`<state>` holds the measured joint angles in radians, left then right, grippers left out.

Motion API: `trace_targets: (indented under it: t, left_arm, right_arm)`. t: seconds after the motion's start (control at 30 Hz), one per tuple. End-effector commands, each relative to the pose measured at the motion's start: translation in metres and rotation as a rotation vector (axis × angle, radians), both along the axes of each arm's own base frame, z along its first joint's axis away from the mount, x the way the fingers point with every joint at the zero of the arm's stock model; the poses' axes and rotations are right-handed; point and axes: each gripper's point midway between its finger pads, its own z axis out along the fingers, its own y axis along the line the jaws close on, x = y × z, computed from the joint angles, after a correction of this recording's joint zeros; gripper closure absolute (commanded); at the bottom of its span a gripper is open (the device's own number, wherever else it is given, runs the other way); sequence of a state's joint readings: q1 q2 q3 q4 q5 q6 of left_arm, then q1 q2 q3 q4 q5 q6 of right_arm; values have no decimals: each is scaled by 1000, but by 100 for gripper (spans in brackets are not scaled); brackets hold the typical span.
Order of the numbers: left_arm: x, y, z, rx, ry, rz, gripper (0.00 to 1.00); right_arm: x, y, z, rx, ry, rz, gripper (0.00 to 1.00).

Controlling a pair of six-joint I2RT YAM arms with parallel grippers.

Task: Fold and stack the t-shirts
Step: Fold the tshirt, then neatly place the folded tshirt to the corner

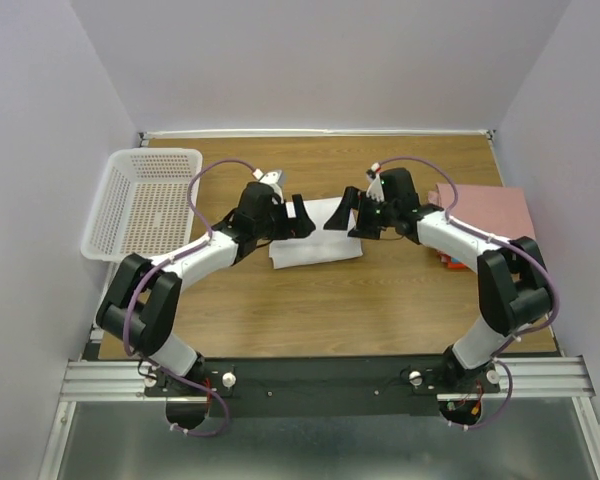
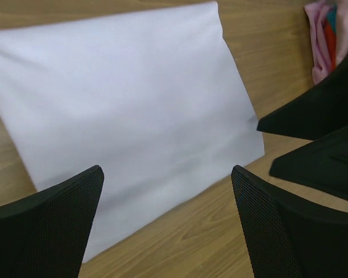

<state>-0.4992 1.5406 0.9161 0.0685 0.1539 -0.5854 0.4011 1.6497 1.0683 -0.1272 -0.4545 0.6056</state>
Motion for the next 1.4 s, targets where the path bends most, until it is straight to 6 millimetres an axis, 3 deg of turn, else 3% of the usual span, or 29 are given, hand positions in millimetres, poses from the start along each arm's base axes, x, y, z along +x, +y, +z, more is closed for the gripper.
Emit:
trace_targets:
  t: [0.0, 0.13, 0.27, 0.37, 0.47, 0.6, 0.7, 0.73, 0.8, 0.93, 1.0, 1.03, 1.1, 1.13, 1.17, 1.23, 1.27, 1.37]
  left_arm:
    - [-17, -13, -25, -53, 69, -58, 2]
    - [-32, -6, -55, -33, 126, -46, 2]
    - [-47, 3, -77, -16, 167, -39, 2]
    - [-58, 15, -93, 18, 195, -14, 2]
    - [-68, 24, -94, 24, 194, 7, 2]
    - [-64, 35, -65, 35, 123, 57, 2]
    - [-61, 48, -30, 40, 45, 116, 2]
    - [-63, 53, -9, 24, 1, 132, 2]
    - [-64, 69, 17, 19, -63, 203, 2]
    - [-67, 101, 48, 15, -135, 356, 2]
    - [-70, 120, 60, 19, -164, 448, 2]
    - [-71, 124, 64, 4, -171, 475, 2]
    - [-73, 129, 72, -32, -196, 513, 2]
    - [-75, 131, 80, -59, -224, 516, 2]
    - [-77, 132, 79, -69, -228, 519, 2]
    - [-80, 134, 84, -98, -246, 530, 2]
    - [-81, 135, 80, -101, -242, 533, 2]
    - [-82, 134, 80, -106, -252, 523, 2]
  right_arm:
    - [-13, 9, -20, 86, 48, 24, 0]
    - [-30, -7, -71, 2, 148, -27, 0]
    - [-50, -27, -104, -76, 203, -86, 0]
    - [-63, -41, -112, -120, 203, -117, 0]
    - [-70, -47, -108, -128, 177, -115, 0]
    - [-72, -52, -85, -139, 119, -107, 0]
    - [-68, -59, -57, -159, 30, -113, 0]
    - [-66, -61, -48, -162, 0, -115, 0]
    - [-58, -74, -30, -217, -86, -156, 0]
    - [-43, -89, -20, -317, -124, -194, 0]
    - [-36, -86, -19, -333, -130, -172, 0]
    - [-32, -82, -28, -342, -104, -155, 0]
    - [-16, -76, -20, -343, -117, -149, 0]
    - [-9, -77, -35, -381, -90, -151, 0]
    - [1, -75, -31, -387, -101, -159, 0]
    - [11, -73, -38, -415, -92, -148, 1]
    - [13, -73, -54, -435, -58, -137, 2]
    - [25, -64, -59, -459, -53, -121, 6]
